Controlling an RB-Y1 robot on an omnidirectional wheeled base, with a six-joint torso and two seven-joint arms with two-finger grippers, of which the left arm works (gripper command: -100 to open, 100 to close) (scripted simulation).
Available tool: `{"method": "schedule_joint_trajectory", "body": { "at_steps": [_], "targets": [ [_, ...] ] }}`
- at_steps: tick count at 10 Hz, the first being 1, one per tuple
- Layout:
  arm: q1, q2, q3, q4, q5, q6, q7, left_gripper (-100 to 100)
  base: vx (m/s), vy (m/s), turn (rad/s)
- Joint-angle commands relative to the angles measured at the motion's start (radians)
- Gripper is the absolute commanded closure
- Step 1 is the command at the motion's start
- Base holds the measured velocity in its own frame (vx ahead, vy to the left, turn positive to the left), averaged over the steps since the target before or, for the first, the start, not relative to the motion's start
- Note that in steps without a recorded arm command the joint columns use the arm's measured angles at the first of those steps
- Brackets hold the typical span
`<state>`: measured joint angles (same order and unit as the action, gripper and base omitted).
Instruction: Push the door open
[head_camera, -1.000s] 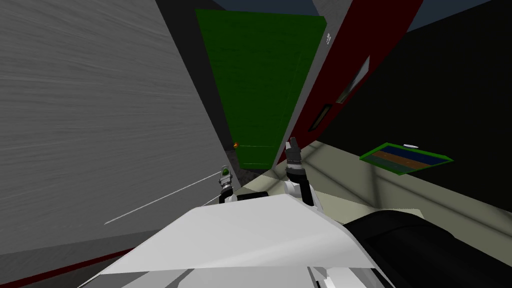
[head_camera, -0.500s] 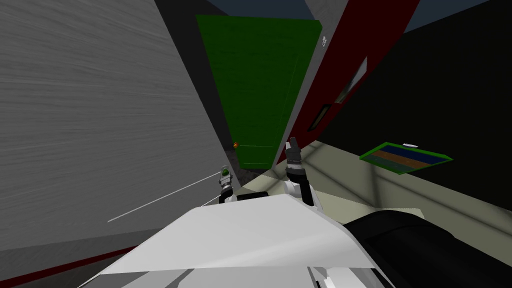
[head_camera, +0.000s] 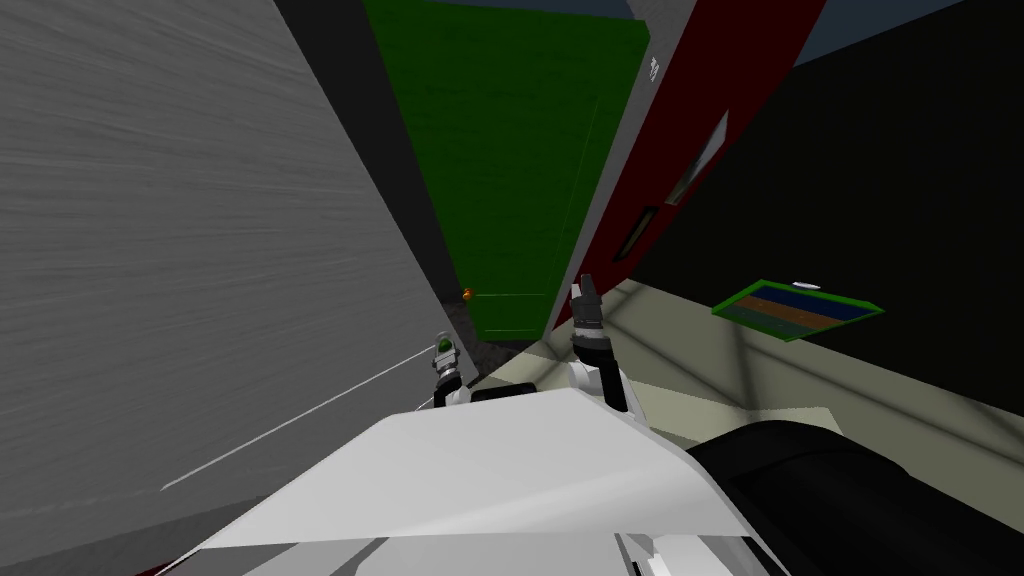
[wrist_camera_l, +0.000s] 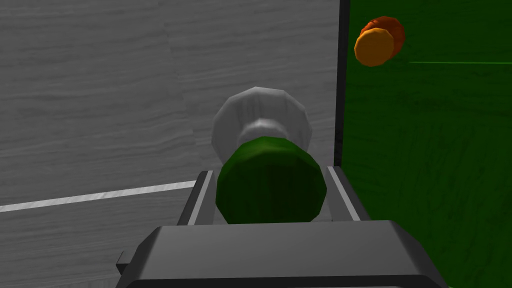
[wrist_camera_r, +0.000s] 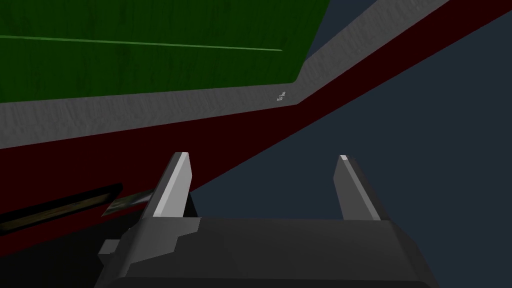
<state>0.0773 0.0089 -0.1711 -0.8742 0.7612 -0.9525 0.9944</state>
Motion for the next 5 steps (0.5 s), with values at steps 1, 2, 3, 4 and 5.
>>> {"method": "schedule_joint_trajectory", "body": {
  "at_steps": [1, 2, 3, 4, 5],
  "targets": [
    [0.005, 0.016, 0.035, -0.013, 0.007, -0.003, -0.004, 100, 0.087, 0.015, -0.073],
    [0.0, 0.019, 0.051, -0.009, 0.009, -0.005, -0.005, 100, 0.1, 0.017, -0.057],
    [-0.006, 0.022, 0.07, -0.004, 0.011, -0.008, -0.007, 100, 0.091, 0.023, -0.051],
    [-0.011, 0.024, 0.089, 0.001, 0.014, -0.011, -0.008, 100, 0.092, 0.028, -0.047],
    [-0.017, 0.026, 0.108, 0.007, 0.016, -0.013, -0.01, 100, 0.104, 0.043, -0.062]
  ]
}}
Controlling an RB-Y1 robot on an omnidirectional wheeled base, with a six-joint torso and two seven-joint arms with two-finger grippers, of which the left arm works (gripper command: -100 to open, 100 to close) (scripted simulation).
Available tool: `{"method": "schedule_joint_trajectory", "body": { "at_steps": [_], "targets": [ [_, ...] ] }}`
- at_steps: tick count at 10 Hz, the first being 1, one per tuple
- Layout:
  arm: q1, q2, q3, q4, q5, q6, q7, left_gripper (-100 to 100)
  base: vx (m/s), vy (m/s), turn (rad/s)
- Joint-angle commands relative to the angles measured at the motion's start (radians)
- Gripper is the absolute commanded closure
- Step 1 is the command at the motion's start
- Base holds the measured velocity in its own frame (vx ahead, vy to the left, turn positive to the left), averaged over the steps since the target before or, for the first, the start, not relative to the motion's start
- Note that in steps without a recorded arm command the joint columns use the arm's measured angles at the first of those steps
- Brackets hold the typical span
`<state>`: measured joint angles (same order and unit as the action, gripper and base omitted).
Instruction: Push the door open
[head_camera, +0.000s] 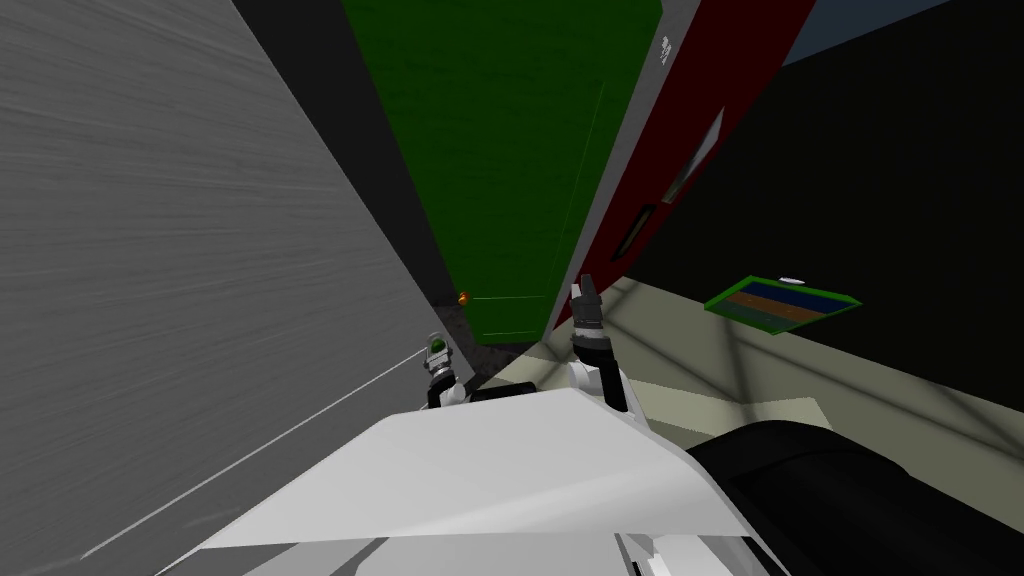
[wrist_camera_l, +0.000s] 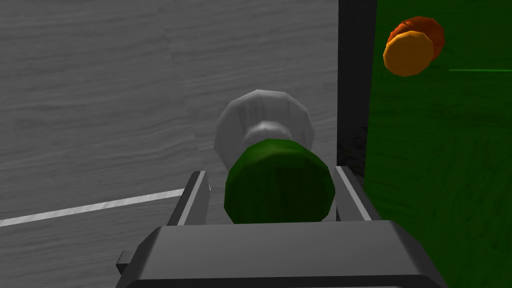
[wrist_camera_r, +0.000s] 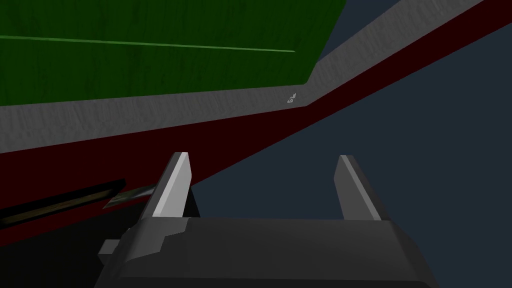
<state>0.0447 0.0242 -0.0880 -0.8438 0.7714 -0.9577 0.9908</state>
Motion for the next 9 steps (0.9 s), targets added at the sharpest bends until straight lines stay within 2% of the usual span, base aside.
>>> {"method": "schedule_joint_trajectory", "body": {
  "at_steps": [1, 2, 4, 5, 7, 8, 9],
  "targets": [
    [0.009, 0.012, 0.046, -0.018, 0.009, -0.011, -0.008, 100, 0.097, 0.044, -0.059],
    [0.009, 0.012, 0.046, -0.018, 0.009, -0.011, -0.008, 100, 0.062, 0.022, -0.021],
    [-0.004, 0.015, 0.088, -0.006, 0.014, -0.017, -0.012, 100, 0.069, 0.022, -0.048],
    [-0.004, 0.015, 0.088, -0.006, 0.014, -0.017, -0.012, 100, 0.054, 0.026, -0.035],
    [-0.018, 0.016, 0.133, 0.006, 0.02, -0.024, -0.016, 100, 0.058, 0.016, -0.064],
    [-0.018, 0.016, 0.133, 0.006, 0.02, -0.024, -0.016, 100, 0.069, 0.022, 0.005],
    [-0.025, 0.016, 0.155, 0.012, 0.022, -0.027, -0.018, 100, 0.071, 0.023, -0.055]
  ]
}}
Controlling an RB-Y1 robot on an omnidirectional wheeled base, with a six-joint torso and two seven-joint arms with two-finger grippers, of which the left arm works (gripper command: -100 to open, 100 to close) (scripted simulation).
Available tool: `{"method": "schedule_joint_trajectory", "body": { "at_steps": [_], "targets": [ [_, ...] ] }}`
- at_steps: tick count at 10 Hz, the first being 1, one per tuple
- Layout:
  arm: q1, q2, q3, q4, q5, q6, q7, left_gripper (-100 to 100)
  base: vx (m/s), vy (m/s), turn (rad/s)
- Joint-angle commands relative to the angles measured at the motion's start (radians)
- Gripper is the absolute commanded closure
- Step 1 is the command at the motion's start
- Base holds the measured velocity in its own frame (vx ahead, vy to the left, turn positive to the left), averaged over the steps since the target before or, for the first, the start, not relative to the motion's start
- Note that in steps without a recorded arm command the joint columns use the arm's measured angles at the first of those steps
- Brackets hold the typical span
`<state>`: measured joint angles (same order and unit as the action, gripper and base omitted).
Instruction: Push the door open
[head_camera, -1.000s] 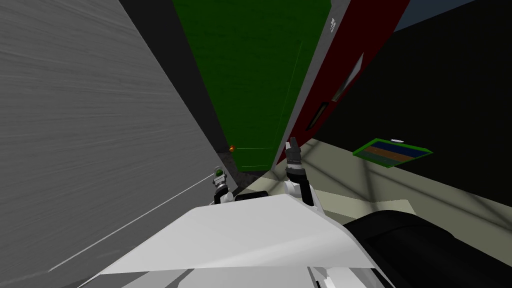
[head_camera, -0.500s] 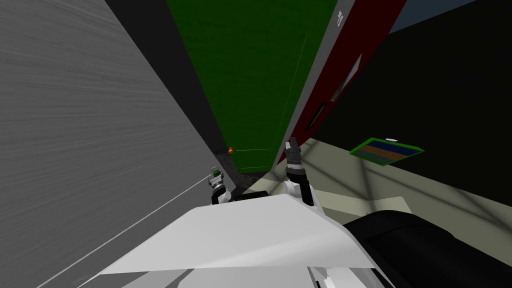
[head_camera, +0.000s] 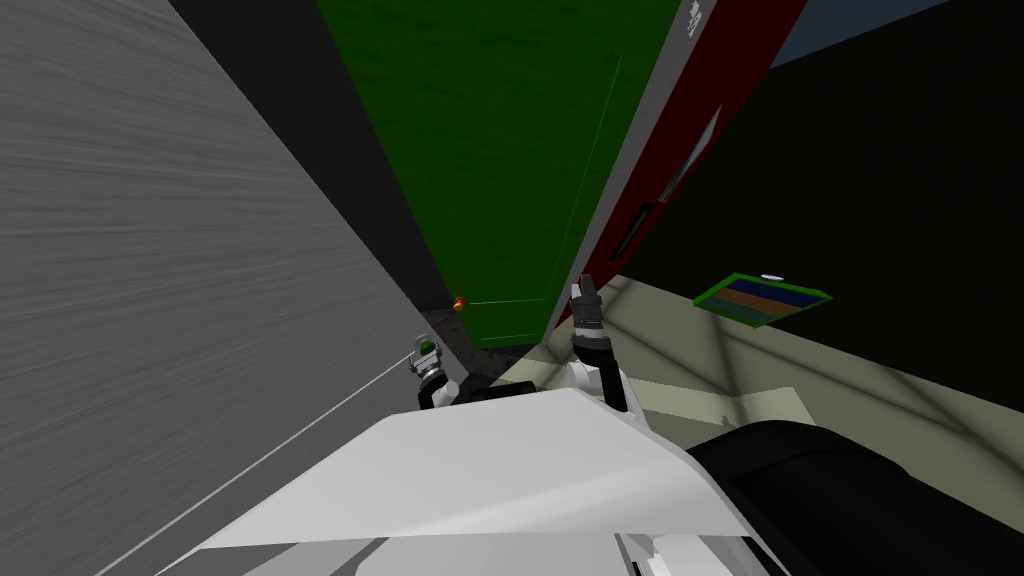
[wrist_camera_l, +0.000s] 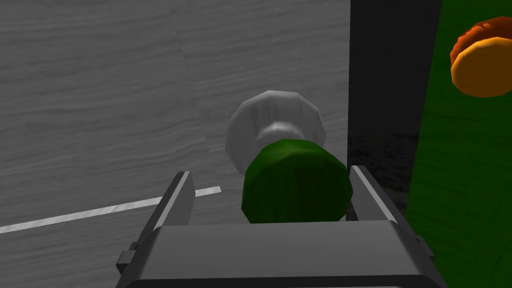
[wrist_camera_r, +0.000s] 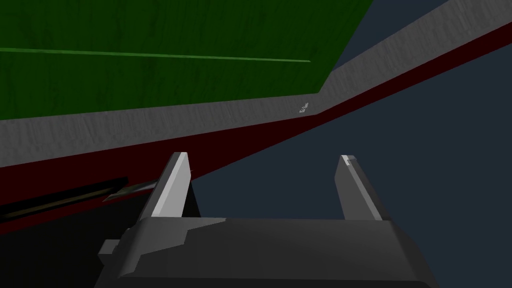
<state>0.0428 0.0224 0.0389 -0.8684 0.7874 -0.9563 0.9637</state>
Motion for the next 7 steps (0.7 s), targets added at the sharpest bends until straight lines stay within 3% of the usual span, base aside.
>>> {"method": "schedule_joint_trajectory", "body": {
  "at_steps": [1, 2, 7],
  "targets": [
    [-0.023, 0.018, 0.028, 0.037, 0.006, -0.028, 0.009, 100, 0.048, 0.021, -0.014],
    [-0.023, 0.018, 0.028, 0.037, 0.006, -0.028, 0.009, 100, 0.01, 0.009, 0.007],
    [-0.045, 0.016, 0.097, 0.056, 0.015, -0.038, 0.003, 100, 0.042, 0.02, -0.044]
  ]
}}
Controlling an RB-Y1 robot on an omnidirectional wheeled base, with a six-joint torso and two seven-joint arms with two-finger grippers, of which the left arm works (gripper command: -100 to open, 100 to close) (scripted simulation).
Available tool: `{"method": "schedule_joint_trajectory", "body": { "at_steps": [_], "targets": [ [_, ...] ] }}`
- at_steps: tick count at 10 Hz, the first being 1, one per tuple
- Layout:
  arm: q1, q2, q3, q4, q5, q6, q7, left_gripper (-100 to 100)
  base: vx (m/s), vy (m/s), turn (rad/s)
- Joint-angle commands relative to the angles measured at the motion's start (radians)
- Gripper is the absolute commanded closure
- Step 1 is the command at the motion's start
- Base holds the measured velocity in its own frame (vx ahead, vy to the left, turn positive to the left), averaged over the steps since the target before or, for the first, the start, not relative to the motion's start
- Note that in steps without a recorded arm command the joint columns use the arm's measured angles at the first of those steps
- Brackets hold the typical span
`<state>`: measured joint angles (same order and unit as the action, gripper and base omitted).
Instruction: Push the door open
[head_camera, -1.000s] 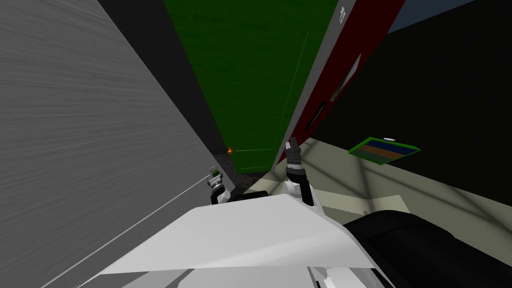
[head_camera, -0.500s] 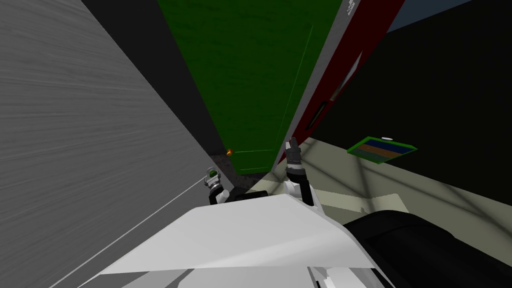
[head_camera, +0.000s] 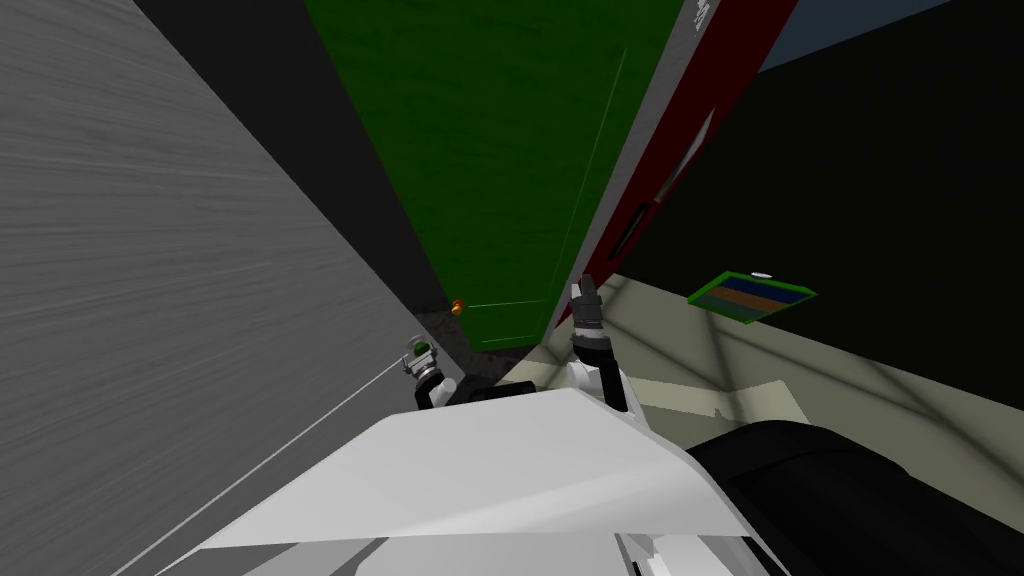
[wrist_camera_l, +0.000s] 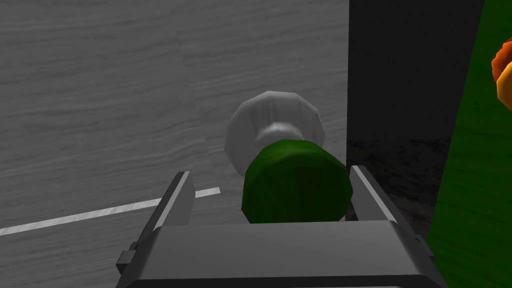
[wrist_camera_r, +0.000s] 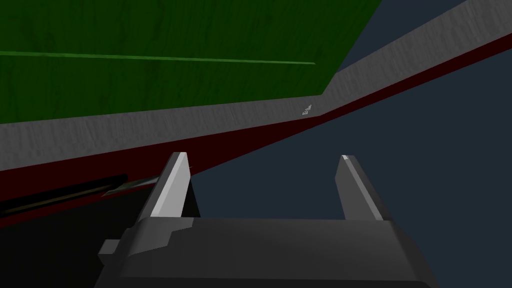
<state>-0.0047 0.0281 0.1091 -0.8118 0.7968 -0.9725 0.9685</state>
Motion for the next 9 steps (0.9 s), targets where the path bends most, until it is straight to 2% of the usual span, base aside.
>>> {"method": "schedule_joint_trajectory", "body": {
  "at_steps": [1, 2, 5, 6, 7, 8, 9],
  "targets": [
    [-0.005, 0.008, 0.05, 0.006, 0.009, -0.025, -0.003, 100, 0.078, 0.034, -0.066],
    [-0.005, 0.008, 0.05, 0.006, 0.009, -0.025, -0.003, 100, 0.067, 0.038, -0.006],
    [-0.026, 0.001, 0.118, 0.024, 0.017, -0.035, -0.009, 100, 0.076, 0.038, -0.057],
    [-0.026, 0.001, 0.118, 0.024, 0.017, -0.035, -0.009, 100, 0.056, 0.035, -0.035],
    [-0.033, -0.002, 0.14, 0.031, 0.02, -0.038, -0.011, 100, 0.052, 0.03, -0.035],
    [-0.033, -0.002, 0.14, 0.031, 0.02, -0.038, -0.011, 100, 0.049, 0.02, 0.007],
    [-0.04, -0.006, 0.162, 0.036, 0.023, -0.041, -0.013, 100, 0.044, 0.022, -0.038]
  ]
}}
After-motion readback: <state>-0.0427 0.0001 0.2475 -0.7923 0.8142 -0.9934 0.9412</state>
